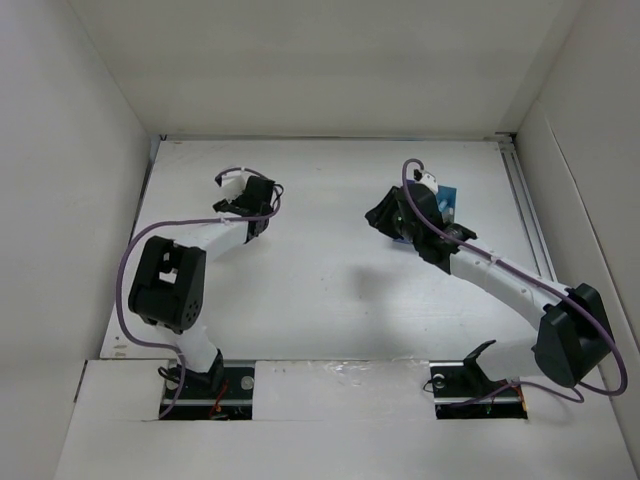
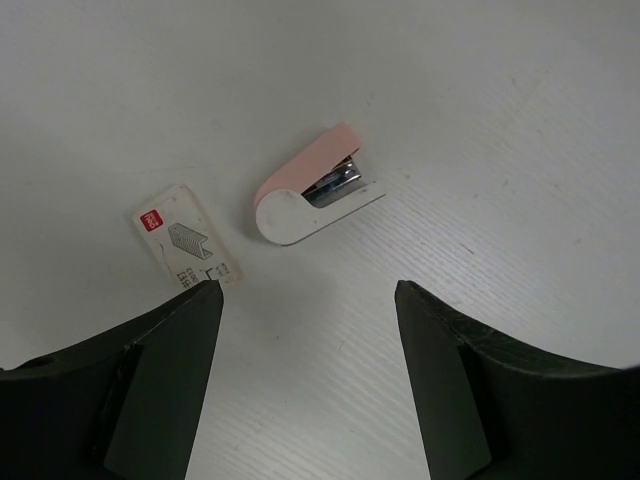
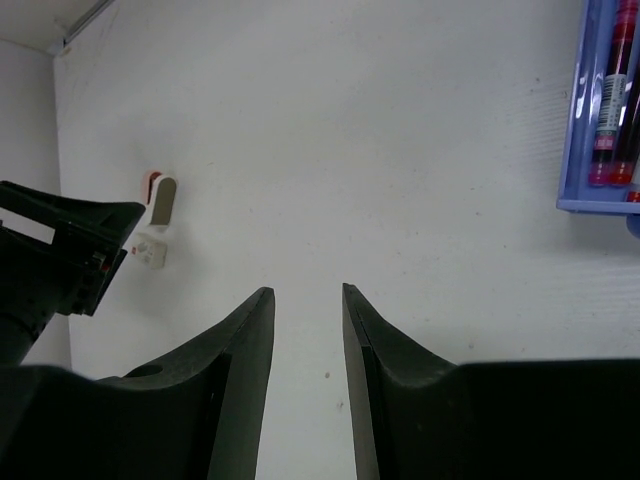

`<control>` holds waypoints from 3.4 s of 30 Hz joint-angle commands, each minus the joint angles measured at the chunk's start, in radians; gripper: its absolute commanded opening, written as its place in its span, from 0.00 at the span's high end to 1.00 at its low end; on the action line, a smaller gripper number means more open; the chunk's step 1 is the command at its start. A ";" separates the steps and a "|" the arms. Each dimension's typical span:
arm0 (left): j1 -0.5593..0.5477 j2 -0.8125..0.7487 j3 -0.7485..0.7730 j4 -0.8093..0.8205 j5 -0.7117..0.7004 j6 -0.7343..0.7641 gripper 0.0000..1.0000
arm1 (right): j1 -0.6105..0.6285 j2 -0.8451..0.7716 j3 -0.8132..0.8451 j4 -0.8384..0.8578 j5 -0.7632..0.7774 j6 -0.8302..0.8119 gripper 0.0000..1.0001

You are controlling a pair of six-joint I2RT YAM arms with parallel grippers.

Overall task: Sort the stationery into containers
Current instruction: Pick up the stapler from the center of the board, then place the stapler in the storage box.

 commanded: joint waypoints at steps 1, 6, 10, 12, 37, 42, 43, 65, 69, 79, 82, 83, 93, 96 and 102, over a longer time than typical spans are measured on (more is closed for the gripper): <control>0.053 0.025 0.027 0.008 0.053 0.073 0.33 | 0.019 -0.031 -0.007 0.063 0.000 -0.007 0.61; 0.090 0.072 0.061 0.021 0.127 0.129 0.36 | 0.019 -0.031 -0.007 0.063 0.009 -0.007 0.61; 0.090 0.108 0.096 0.012 0.127 0.153 0.36 | 0.019 -0.031 -0.007 0.063 0.009 -0.007 0.61; 0.090 0.124 0.111 0.000 0.127 0.153 0.36 | 0.019 -0.022 -0.007 0.063 0.009 -0.007 0.61; 0.137 0.225 0.147 0.018 0.298 0.172 0.60 | 0.019 -0.053 -0.007 0.063 0.037 -0.016 0.57; 0.137 0.234 0.147 0.038 0.328 0.172 0.56 | 0.019 -0.044 -0.007 0.063 0.037 -0.016 0.56; 0.137 0.234 0.136 0.038 0.328 0.172 0.55 | 0.019 -0.044 -0.007 0.063 0.037 -0.016 0.56; 0.137 0.260 0.204 0.022 0.277 0.190 0.36 | 0.010 -0.034 -0.007 0.063 0.037 -0.016 0.56; 0.137 0.314 0.254 -0.001 0.291 0.190 0.51 | 0.010 -0.034 -0.007 0.054 0.037 -0.025 0.56; 0.137 0.325 0.265 0.018 0.312 0.208 0.79 | 0.010 -0.016 -0.007 0.054 0.037 -0.025 0.56; 0.137 0.325 0.256 0.018 0.324 0.208 0.96 | 0.010 -0.007 -0.007 0.054 0.037 -0.025 0.56; 0.137 0.316 0.245 0.028 0.334 0.218 1.00 | 0.010 -0.007 -0.007 0.054 0.037 -0.025 0.56; -0.021 0.165 0.148 0.151 0.412 0.227 1.00 | 0.010 -0.060 -0.016 0.054 0.094 -0.016 0.55; -0.094 0.105 0.138 0.183 0.456 0.227 1.00 | -0.001 -0.105 -0.025 0.045 0.147 0.007 0.49; -0.275 0.070 0.196 0.271 0.512 0.208 1.00 | -0.048 -0.316 -0.065 0.003 0.262 0.056 0.32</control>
